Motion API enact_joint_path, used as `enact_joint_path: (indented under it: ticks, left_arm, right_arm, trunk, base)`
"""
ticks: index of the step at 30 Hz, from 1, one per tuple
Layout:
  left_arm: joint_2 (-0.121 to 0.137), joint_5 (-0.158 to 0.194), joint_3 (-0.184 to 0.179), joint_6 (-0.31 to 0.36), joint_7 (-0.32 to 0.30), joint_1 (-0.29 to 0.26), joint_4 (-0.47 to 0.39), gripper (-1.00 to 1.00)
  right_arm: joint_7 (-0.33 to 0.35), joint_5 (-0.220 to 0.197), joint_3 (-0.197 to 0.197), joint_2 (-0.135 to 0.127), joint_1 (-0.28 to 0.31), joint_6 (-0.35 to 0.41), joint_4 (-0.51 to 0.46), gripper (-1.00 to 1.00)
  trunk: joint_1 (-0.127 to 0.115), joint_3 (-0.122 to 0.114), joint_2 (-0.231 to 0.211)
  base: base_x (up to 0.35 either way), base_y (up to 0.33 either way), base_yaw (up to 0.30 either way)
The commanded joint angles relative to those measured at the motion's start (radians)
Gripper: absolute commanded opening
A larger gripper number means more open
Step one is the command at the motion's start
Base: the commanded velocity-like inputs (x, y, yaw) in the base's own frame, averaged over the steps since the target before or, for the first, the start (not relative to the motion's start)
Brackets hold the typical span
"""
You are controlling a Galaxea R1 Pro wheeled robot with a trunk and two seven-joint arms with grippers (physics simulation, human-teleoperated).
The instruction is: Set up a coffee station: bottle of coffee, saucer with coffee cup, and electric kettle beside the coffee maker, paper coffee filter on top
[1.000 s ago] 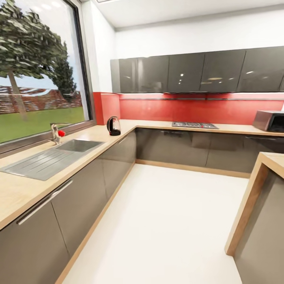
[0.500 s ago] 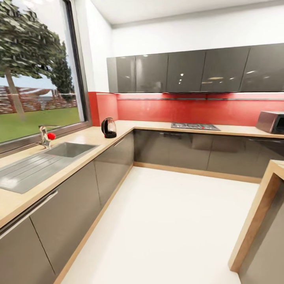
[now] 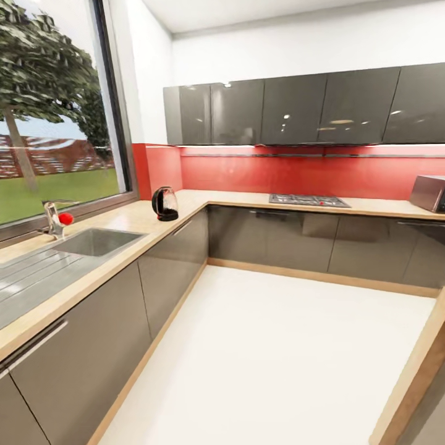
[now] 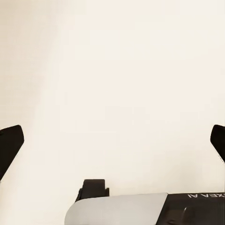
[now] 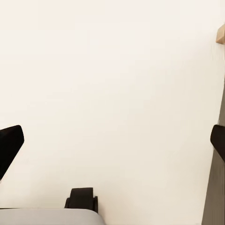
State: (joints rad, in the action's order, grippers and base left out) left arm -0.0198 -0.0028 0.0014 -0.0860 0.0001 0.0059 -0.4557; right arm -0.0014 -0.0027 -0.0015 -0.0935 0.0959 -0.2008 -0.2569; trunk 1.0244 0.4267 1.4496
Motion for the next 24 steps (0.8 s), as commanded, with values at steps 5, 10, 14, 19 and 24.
enact_joint_path:
  ticks: [5, 10, 14, 19, 24]
  left_arm:
    - [0.0, 0.0, 0.0, -0.001, 0.0, 0.0, -0.001, 1.0]
    - [0.0, 0.0, 0.001, -0.001, 0.0, 0.0, -0.001, 1.0]
    - [0.0, 0.0, 0.001, -0.001, 0.001, 0.0, -0.001, 1.0]
    - [0.0, 0.0, 0.0, -0.001, 0.0, 0.0, -0.001, 1.0]
    - [0.0, 0.0, 0.001, -0.001, 0.0, 0.0, -0.001, 1.0]
  right_arm:
    - [0.0, 0.0, 0.0, 0.0, 0.0, -0.003, 0.001, 1.0]
    - [0.0, 0.0, 0.0, 0.0, 0.001, -0.003, 0.001, 1.0]
    - [0.0, 0.0, 0.0, 0.0, 0.001, -0.003, 0.001, 1.0]
    - [0.0, 0.0, 0.0, 0.0, 0.0, -0.003, 0.001, 1.0]
    - [0.0, 0.0, 0.0, 0.0, 0.0, -0.003, 0.001, 1.0]
  trunk:
    - [0.001, 0.001, 0.0]
    - [0.001, 0.001, 0.0]
    - [0.001, 0.001, 0.0]
    - [0.001, 0.001, 0.0]
    - [0.001, 0.001, 0.0]
  base:
    - [0.308, -0.002, 0.0]
    - [0.308, 0.0, 0.0]
    - [0.308, 0.0, 0.0]
    - [0.308, 0.0, 0.0]
    - [0.308, 0.0, 0.0]
